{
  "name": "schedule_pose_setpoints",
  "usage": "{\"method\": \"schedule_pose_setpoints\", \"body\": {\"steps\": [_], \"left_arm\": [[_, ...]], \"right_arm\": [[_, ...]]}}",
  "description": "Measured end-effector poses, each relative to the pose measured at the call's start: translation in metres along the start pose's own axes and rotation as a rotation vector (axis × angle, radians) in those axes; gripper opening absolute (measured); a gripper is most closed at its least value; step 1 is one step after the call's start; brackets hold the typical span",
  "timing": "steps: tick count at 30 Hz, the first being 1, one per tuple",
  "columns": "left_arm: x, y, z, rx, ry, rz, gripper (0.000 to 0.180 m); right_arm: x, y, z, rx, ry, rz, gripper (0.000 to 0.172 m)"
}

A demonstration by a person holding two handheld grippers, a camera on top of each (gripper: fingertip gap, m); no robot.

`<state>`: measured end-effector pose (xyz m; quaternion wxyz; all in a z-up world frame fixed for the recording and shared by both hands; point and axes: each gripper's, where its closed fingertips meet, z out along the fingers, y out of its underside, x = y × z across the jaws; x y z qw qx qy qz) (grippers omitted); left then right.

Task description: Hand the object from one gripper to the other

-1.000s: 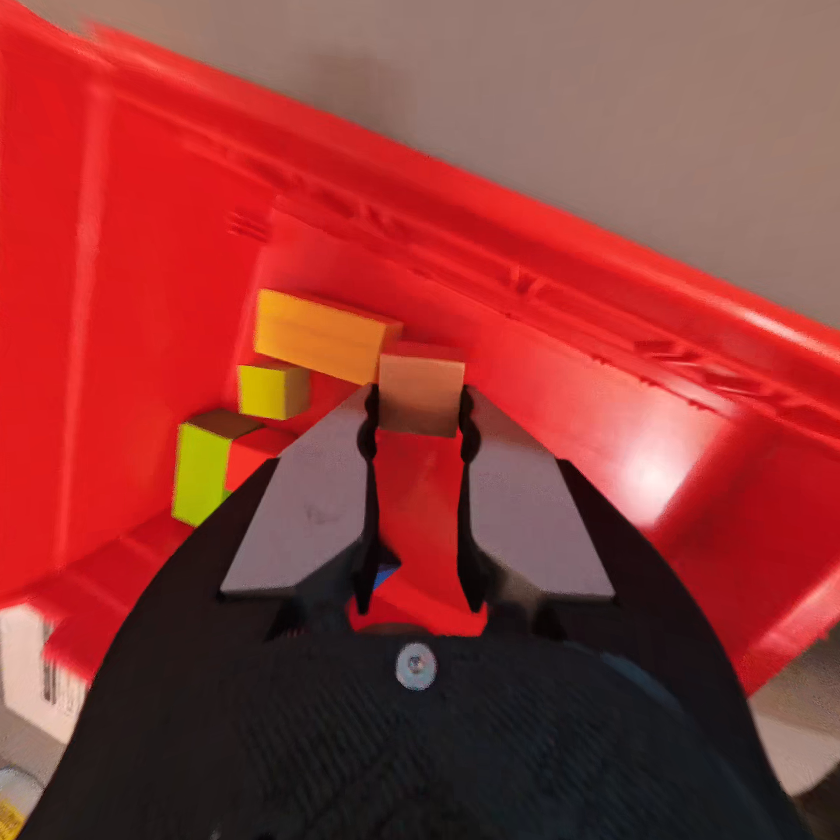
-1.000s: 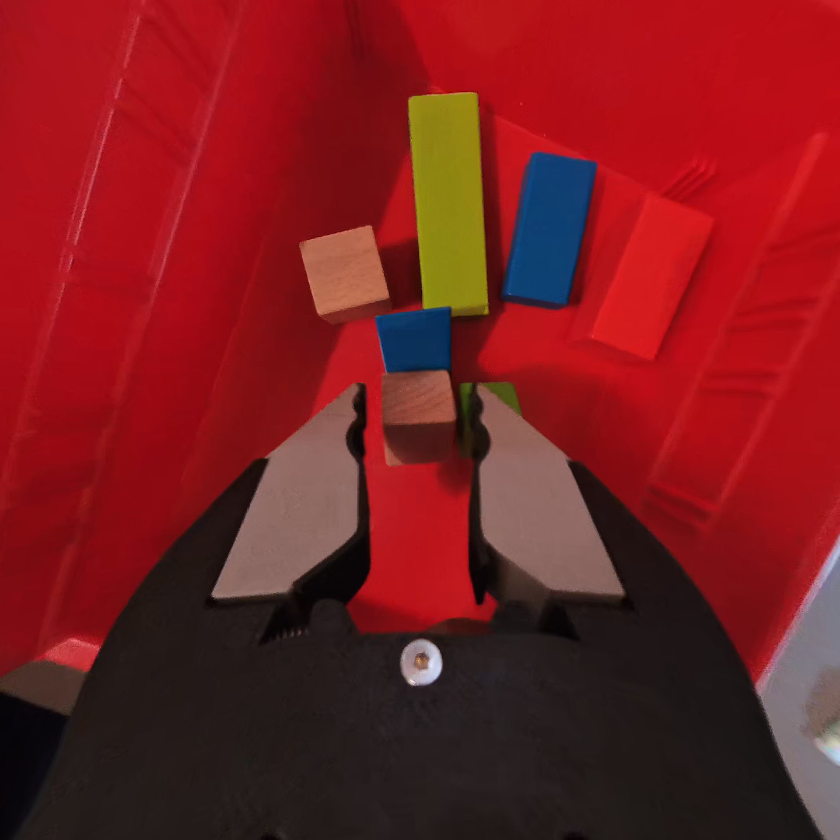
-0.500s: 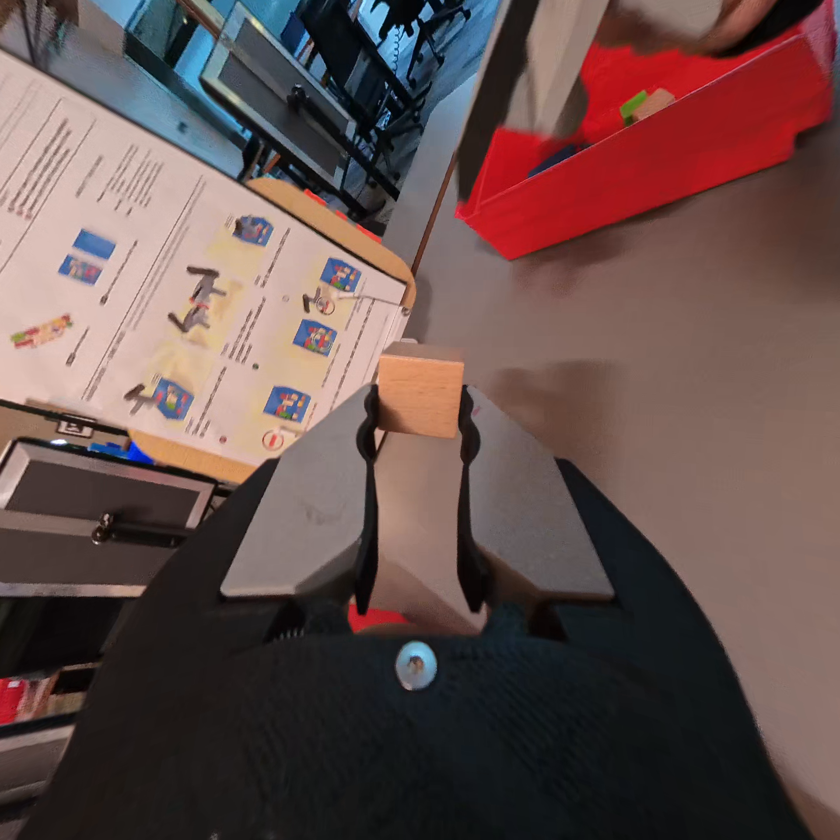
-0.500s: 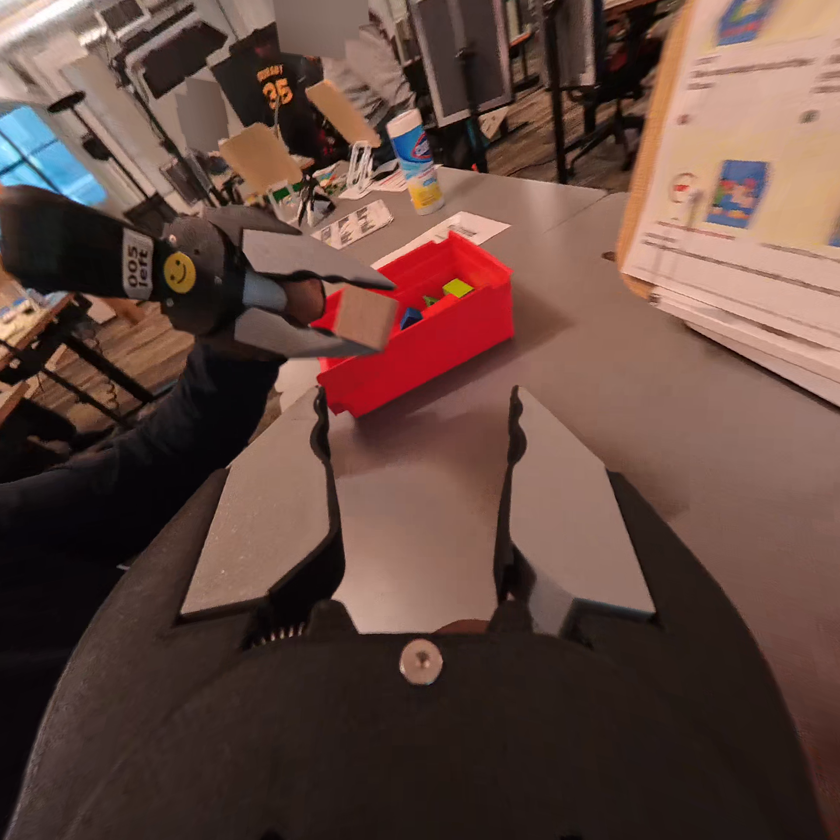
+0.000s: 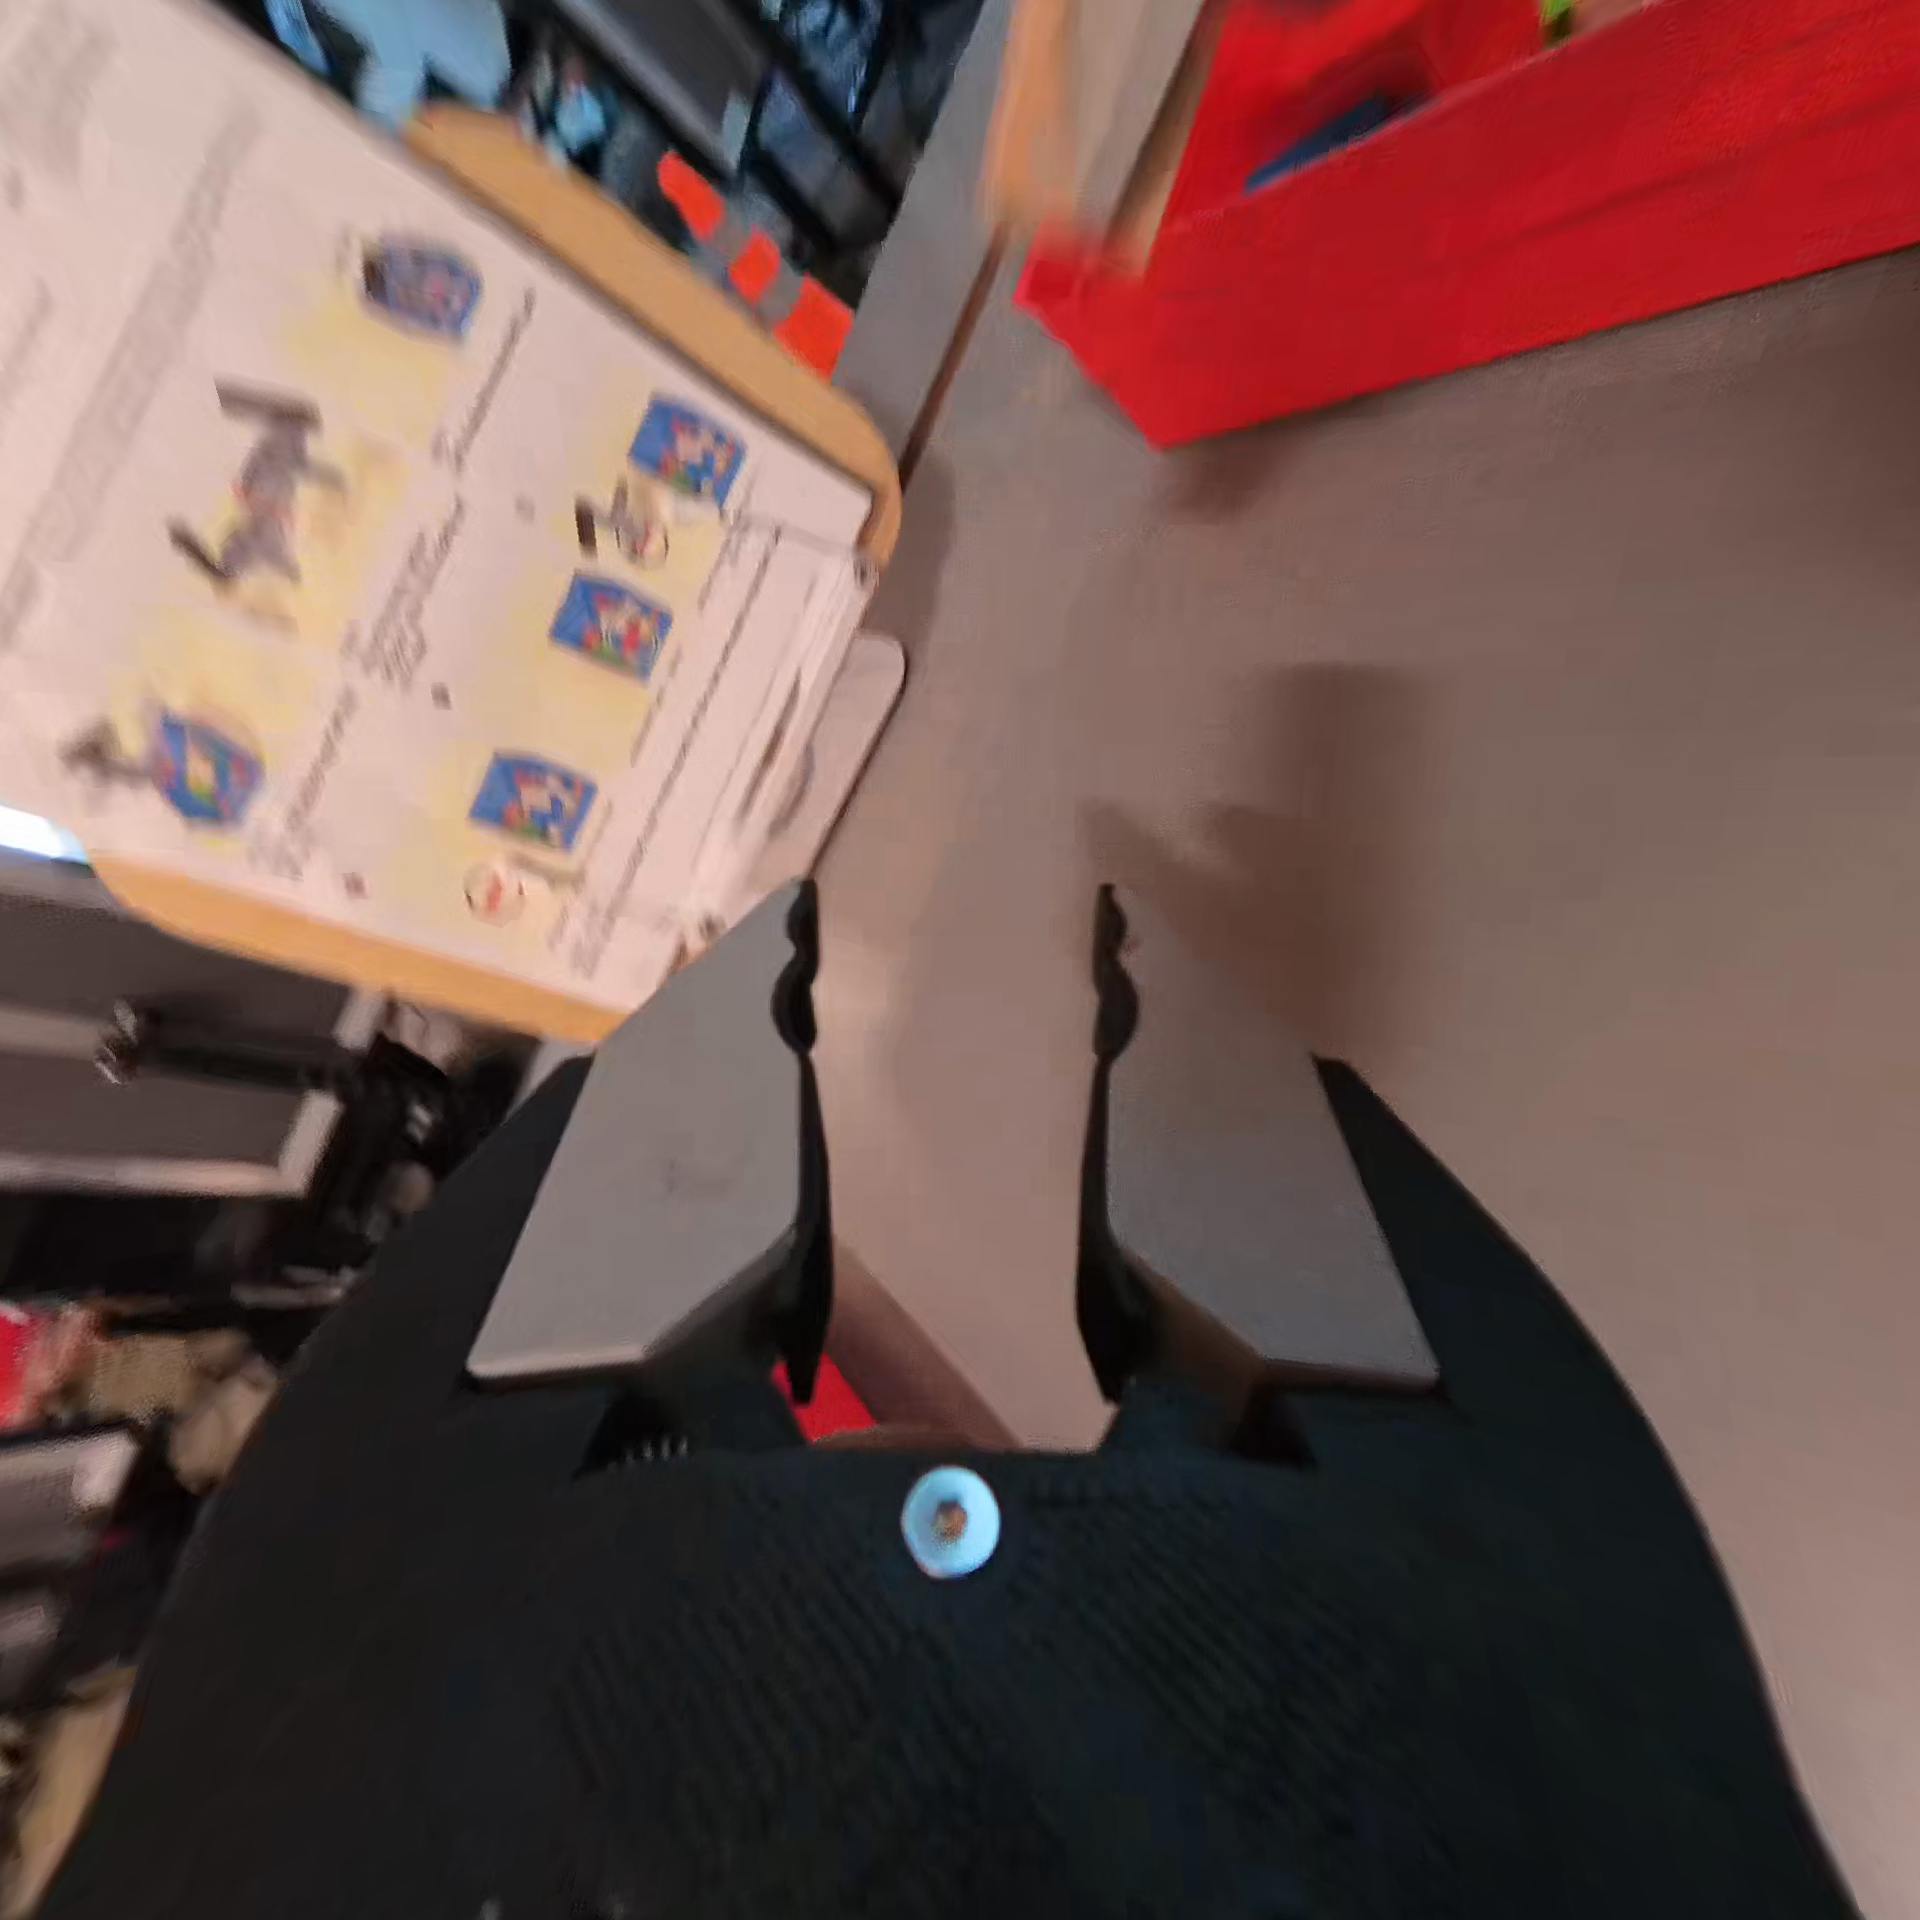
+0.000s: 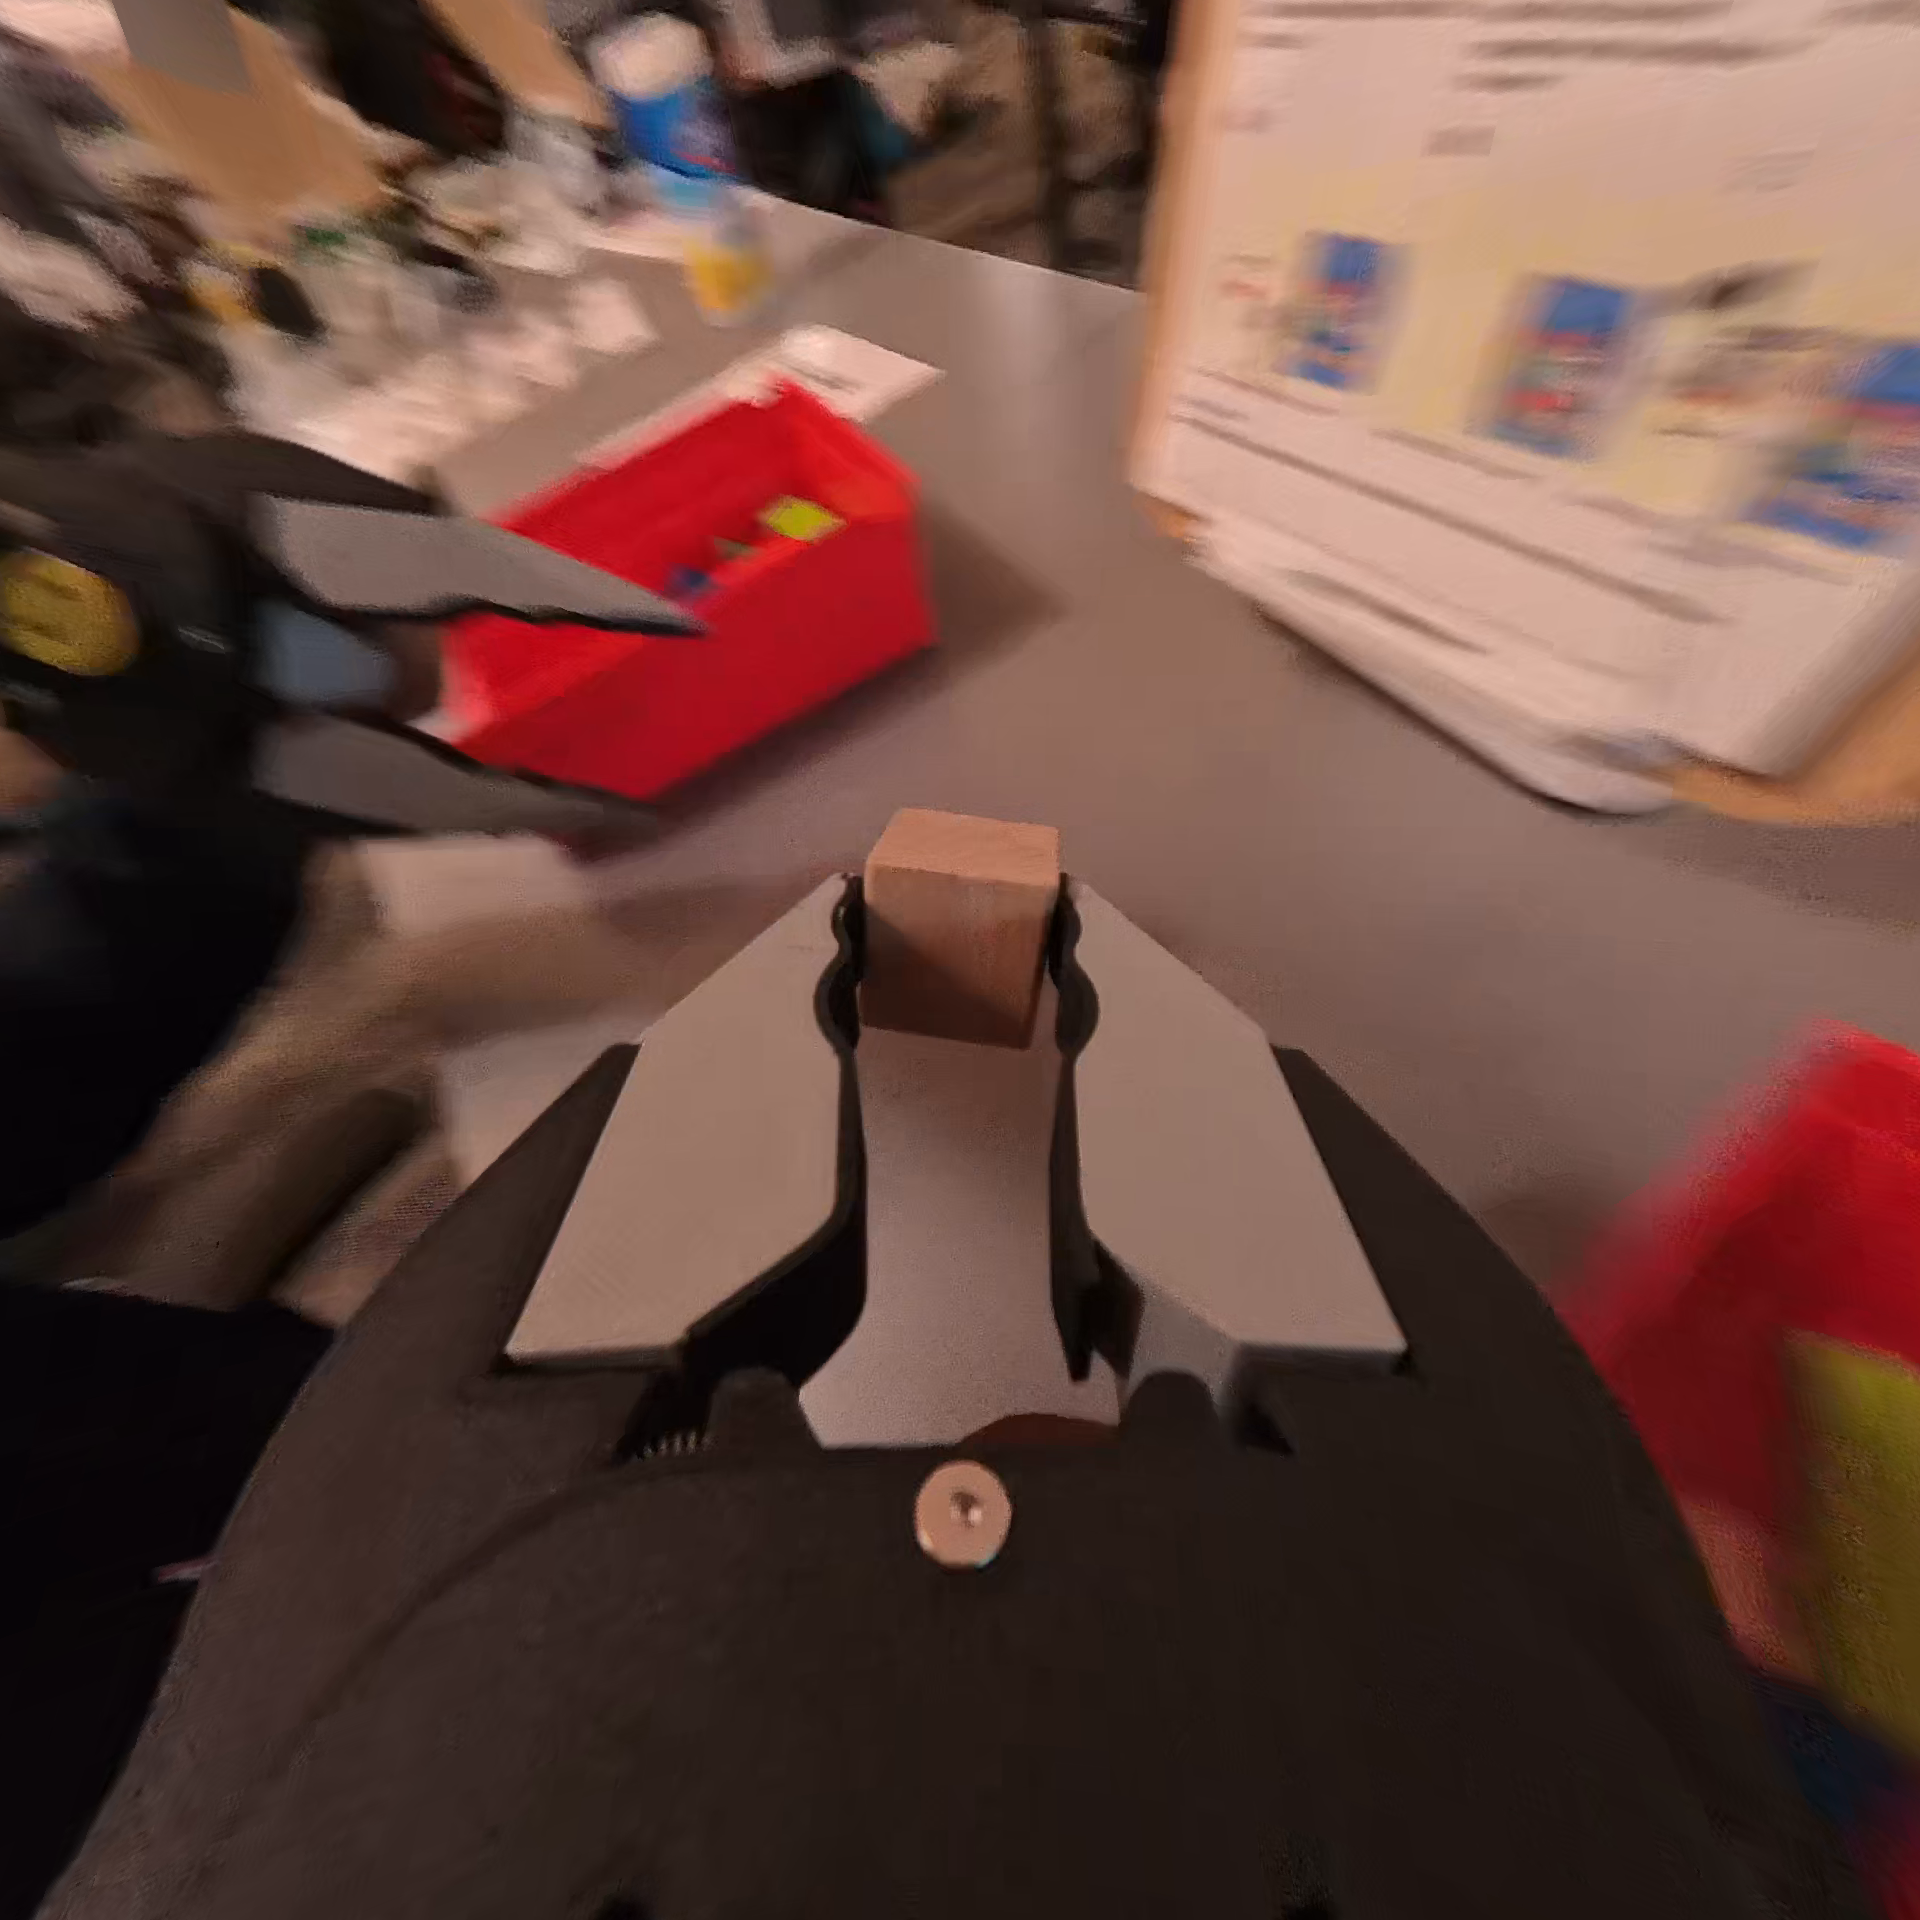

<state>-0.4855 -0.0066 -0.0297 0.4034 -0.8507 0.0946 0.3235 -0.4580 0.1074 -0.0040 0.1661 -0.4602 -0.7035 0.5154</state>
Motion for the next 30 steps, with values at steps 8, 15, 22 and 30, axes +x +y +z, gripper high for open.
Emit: {"method": "schedule_pose_setpoints", "body": {"steps": [8,15,22,30], "left_arm": [[-0.052,0.164,-0.065,-0.316,-0.095,-0.397,0.051],[-0.081,0.271,-0.096,-0.518,-0.051,-0.572,0.049],[-0.079,0.316,-0.049,-0.617,0.137,-0.483,0.048],[-0.073,0.332,-0.023,-0.636,0.434,-0.027,0.050]], "right_arm": [[0.231,0.154,-0.151,-0.609,0.792,0.081,0.033],[0.261,0.217,-0.139,-0.757,0.760,0.201,0.033],[0.258,0.199,-0.141,-0.664,0.776,0.226,0.050],[0.228,0.170,-0.152,-0.547,0.743,0.192,0.058]]}}
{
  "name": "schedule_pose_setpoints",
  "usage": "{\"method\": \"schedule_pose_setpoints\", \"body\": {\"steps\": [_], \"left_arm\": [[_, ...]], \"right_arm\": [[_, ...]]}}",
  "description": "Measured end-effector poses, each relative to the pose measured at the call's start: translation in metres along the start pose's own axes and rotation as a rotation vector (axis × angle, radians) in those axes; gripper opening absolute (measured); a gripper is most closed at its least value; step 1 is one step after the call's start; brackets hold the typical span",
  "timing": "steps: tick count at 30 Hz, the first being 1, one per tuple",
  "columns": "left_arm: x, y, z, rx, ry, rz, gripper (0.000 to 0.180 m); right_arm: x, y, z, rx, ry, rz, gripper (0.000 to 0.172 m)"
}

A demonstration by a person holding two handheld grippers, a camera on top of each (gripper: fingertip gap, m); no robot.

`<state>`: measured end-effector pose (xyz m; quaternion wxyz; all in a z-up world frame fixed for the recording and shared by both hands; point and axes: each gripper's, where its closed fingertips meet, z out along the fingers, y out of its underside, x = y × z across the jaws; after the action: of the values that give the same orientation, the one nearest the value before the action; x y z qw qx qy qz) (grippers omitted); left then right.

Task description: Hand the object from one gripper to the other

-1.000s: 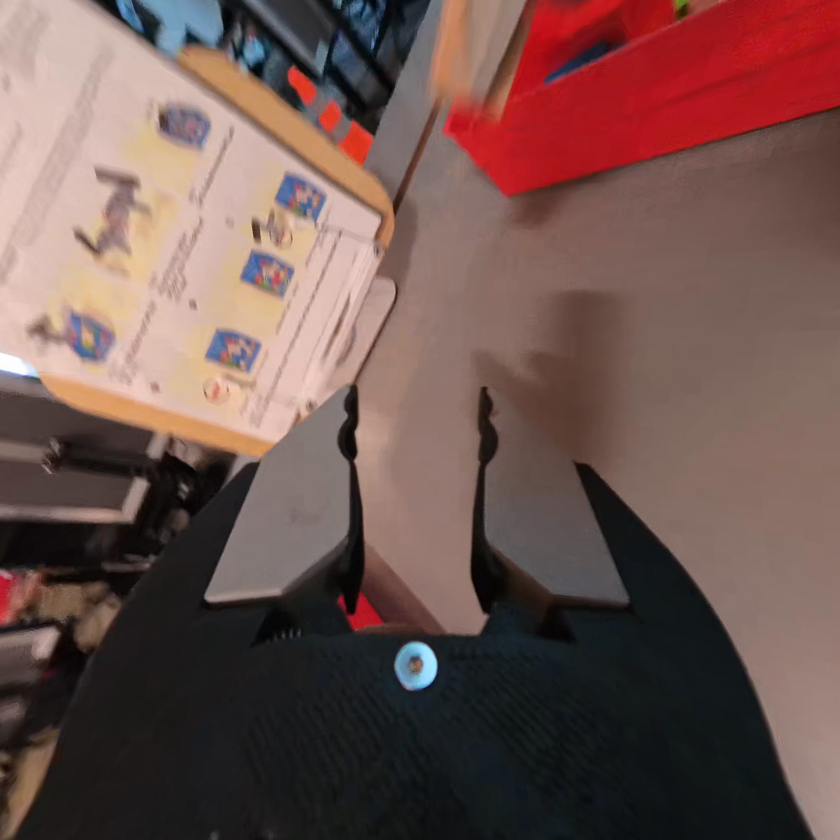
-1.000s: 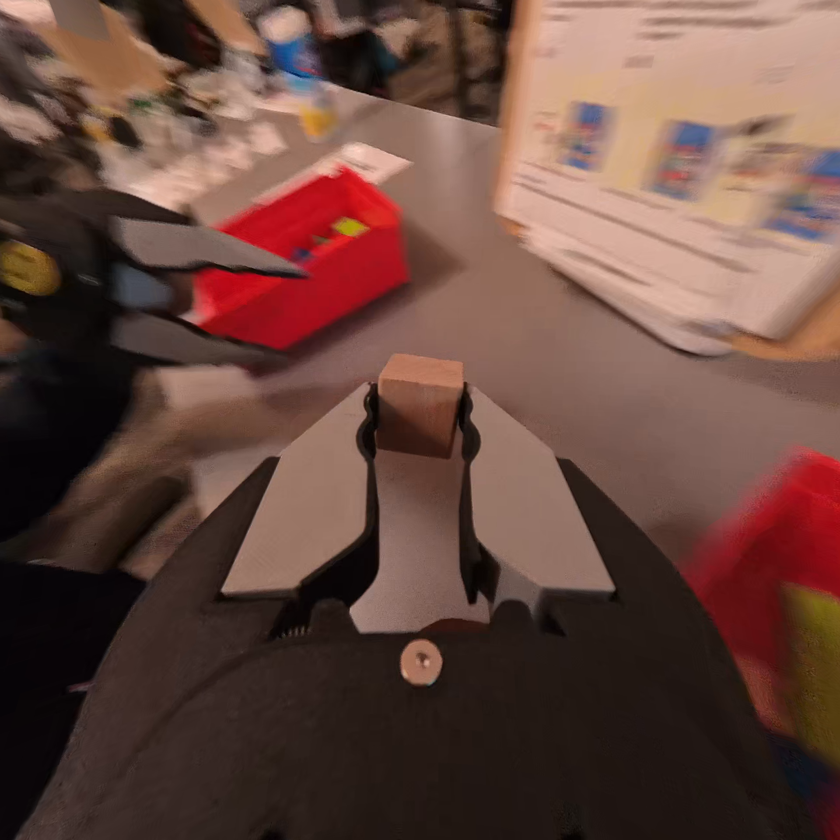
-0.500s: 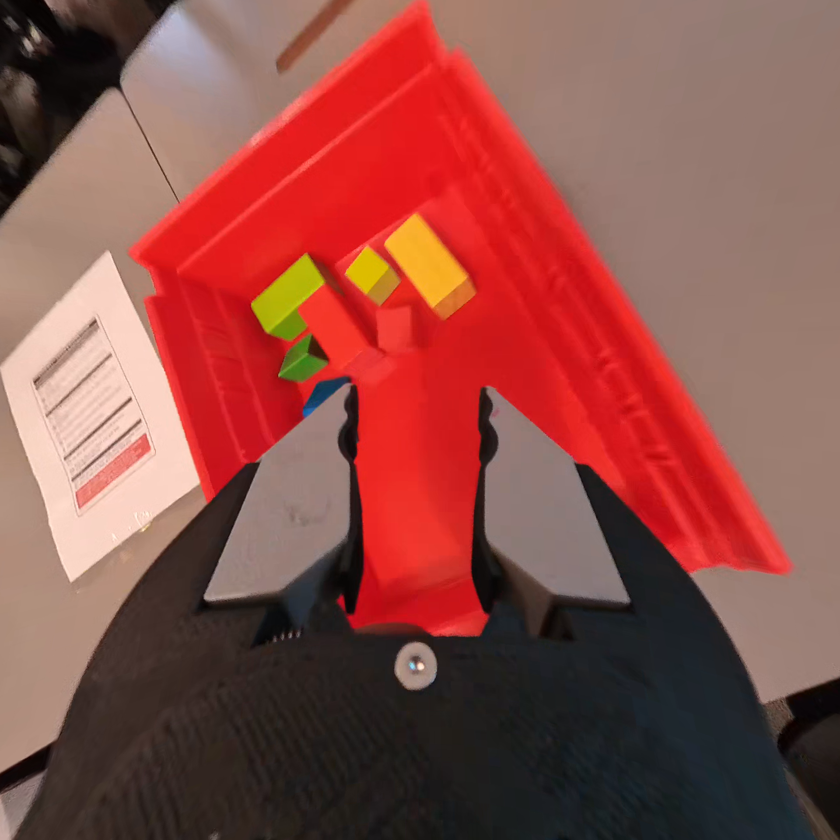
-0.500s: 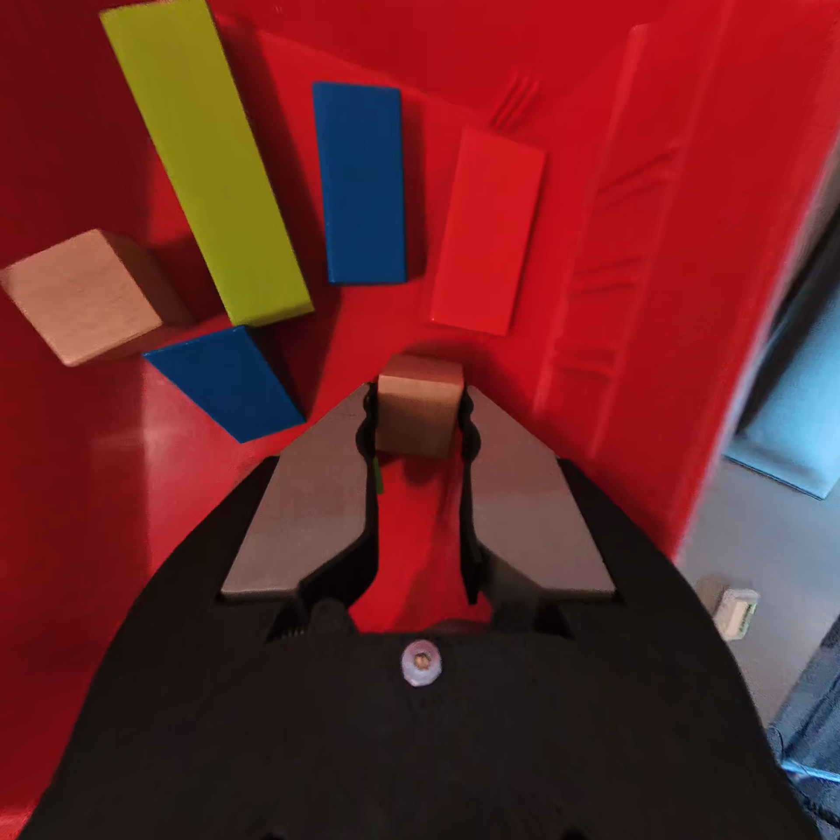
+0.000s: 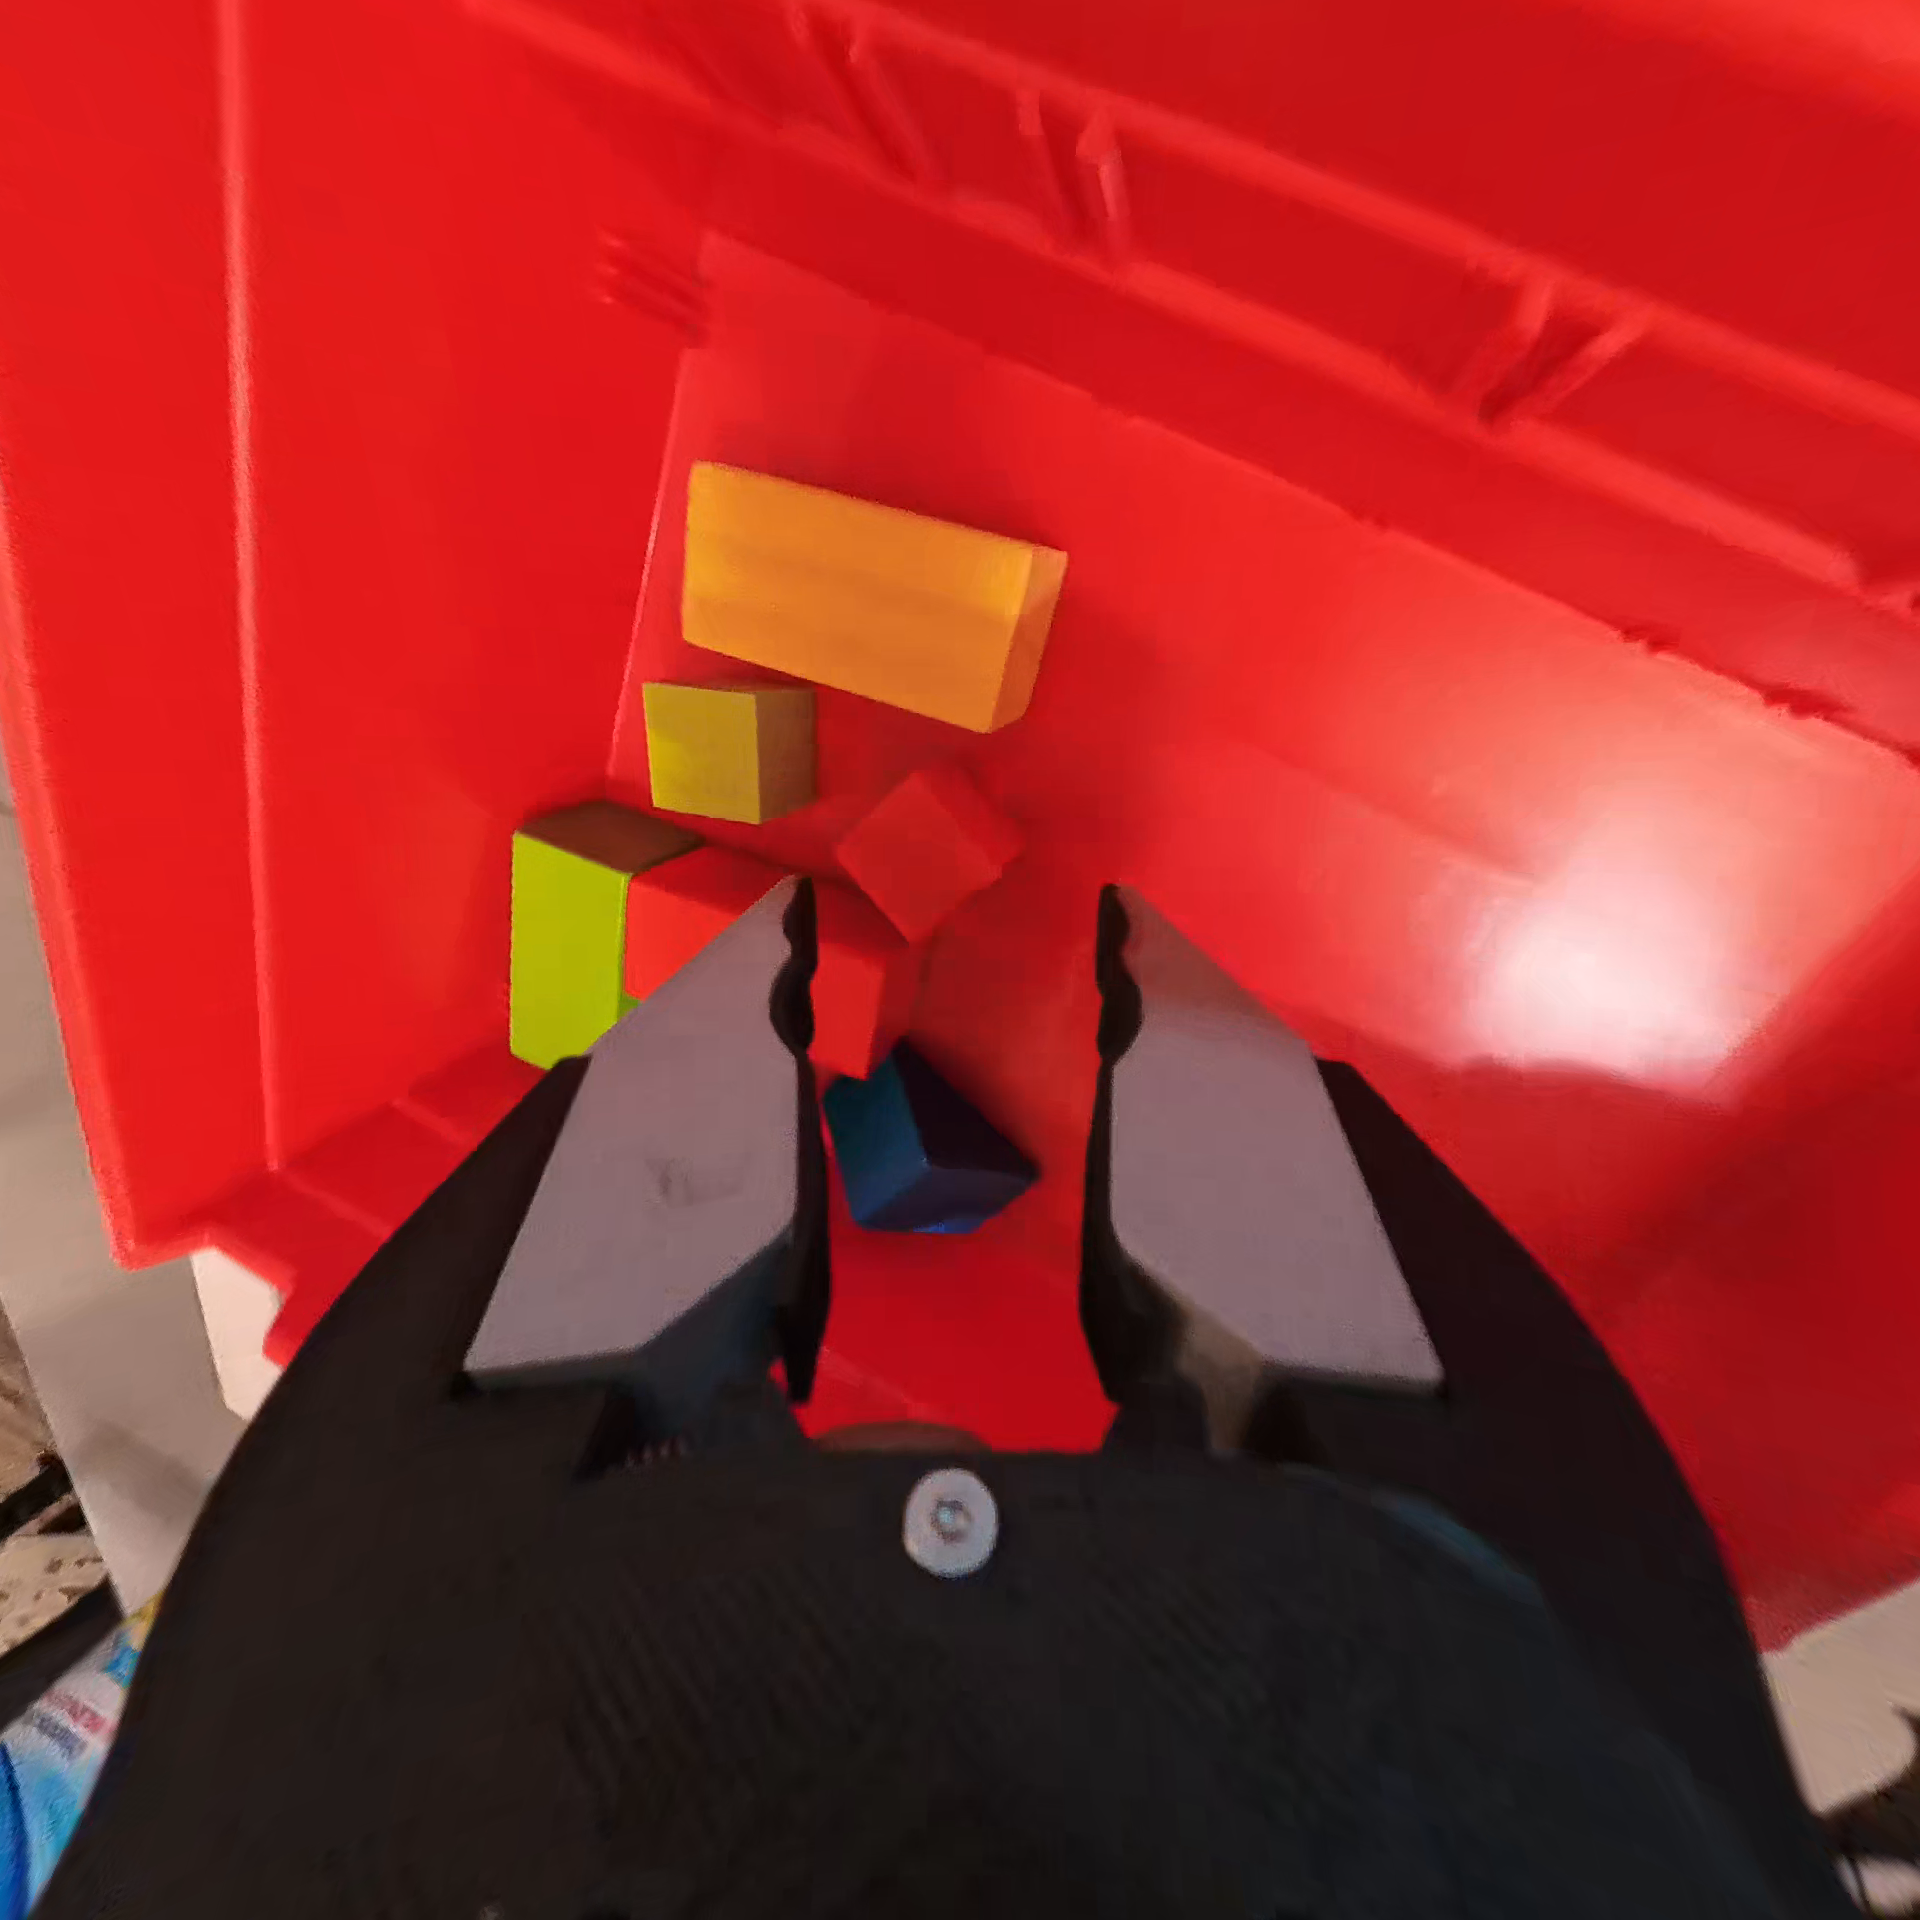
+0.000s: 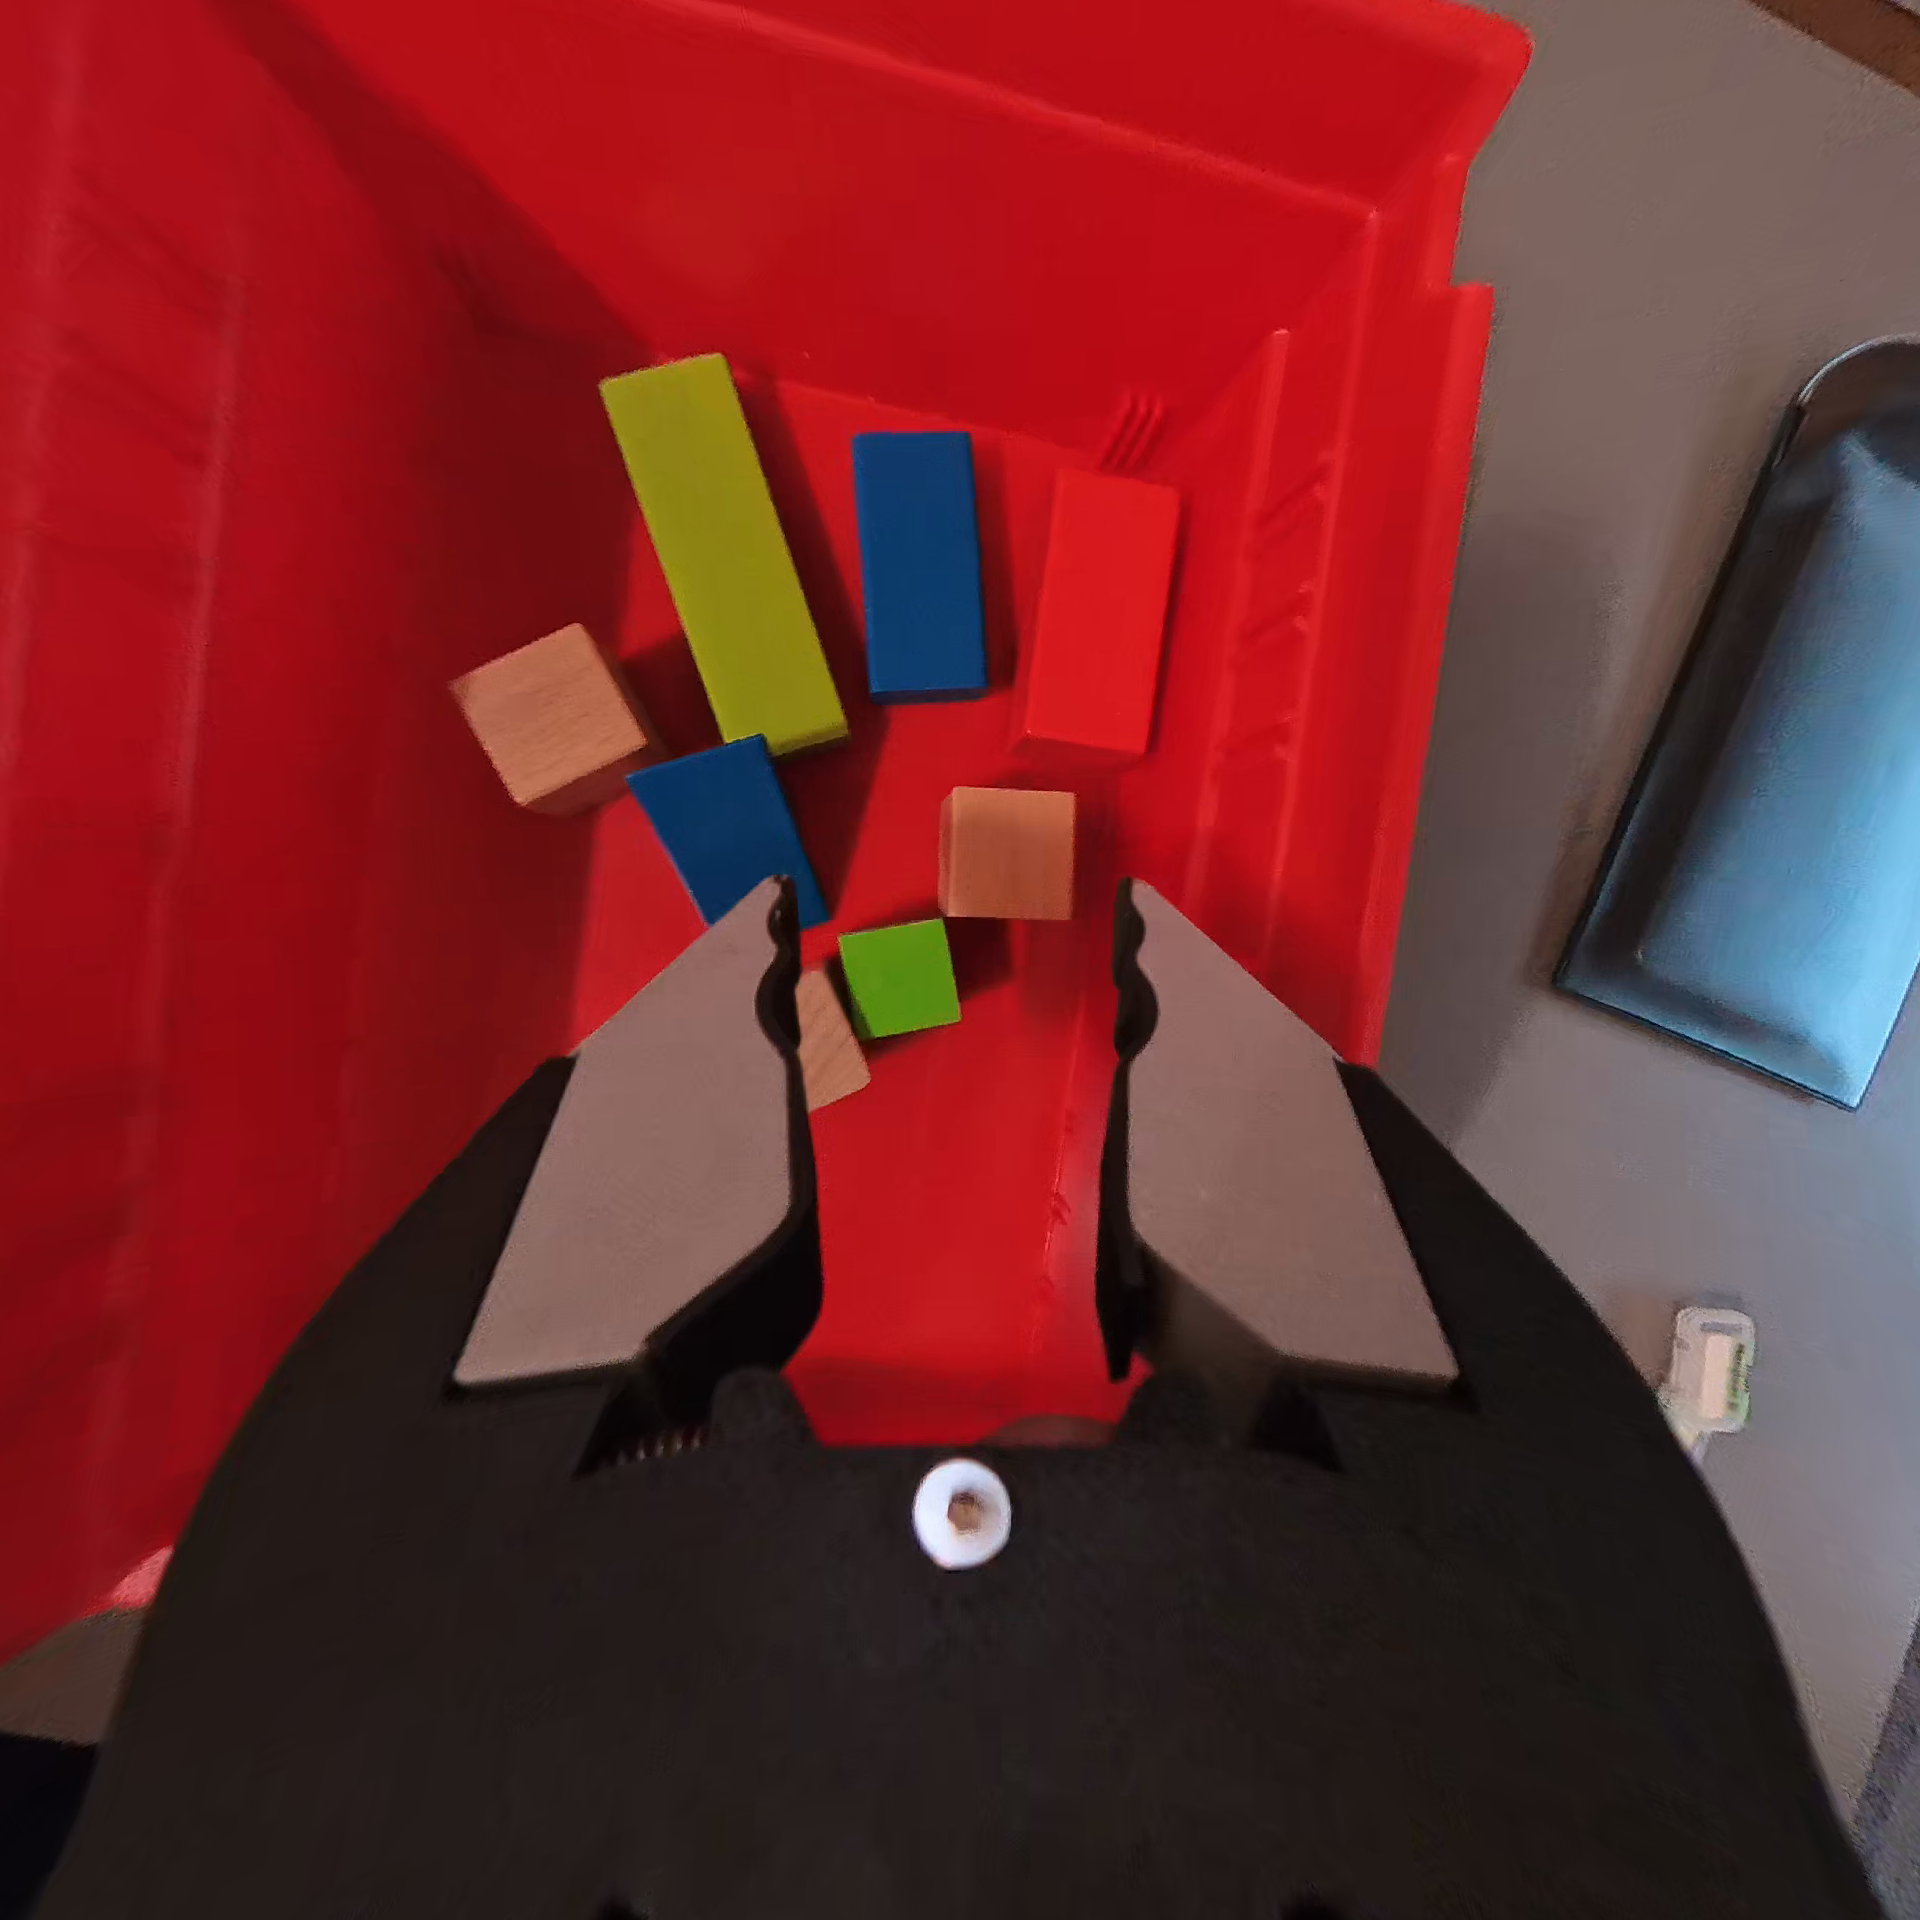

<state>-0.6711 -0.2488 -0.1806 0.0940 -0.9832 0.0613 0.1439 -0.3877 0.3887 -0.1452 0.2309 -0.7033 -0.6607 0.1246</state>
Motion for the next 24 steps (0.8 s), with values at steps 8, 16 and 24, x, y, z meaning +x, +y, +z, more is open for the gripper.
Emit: {"method": "schedule_pose_setpoints", "body": {"steps": [8,16,24], "left_arm": [[-0.005,-0.002,0.026,-0.056,0.120,-0.007,0.034],[-0.018,-0.026,-0.019,0.174,-0.090,-0.074,0.033],[0.070,-0.215,-0.187,0.753,-0.587,0.118,0.033]], "right_arm": [[-0.016,-0.012,-0.033,0.105,-0.052,-0.001,0.058],[-0.114,-0.045,-0.082,0.307,-0.290,-0.129,0.057],[-0.322,-0.102,-0.157,0.591,-0.913,-0.204,0.066]]}}
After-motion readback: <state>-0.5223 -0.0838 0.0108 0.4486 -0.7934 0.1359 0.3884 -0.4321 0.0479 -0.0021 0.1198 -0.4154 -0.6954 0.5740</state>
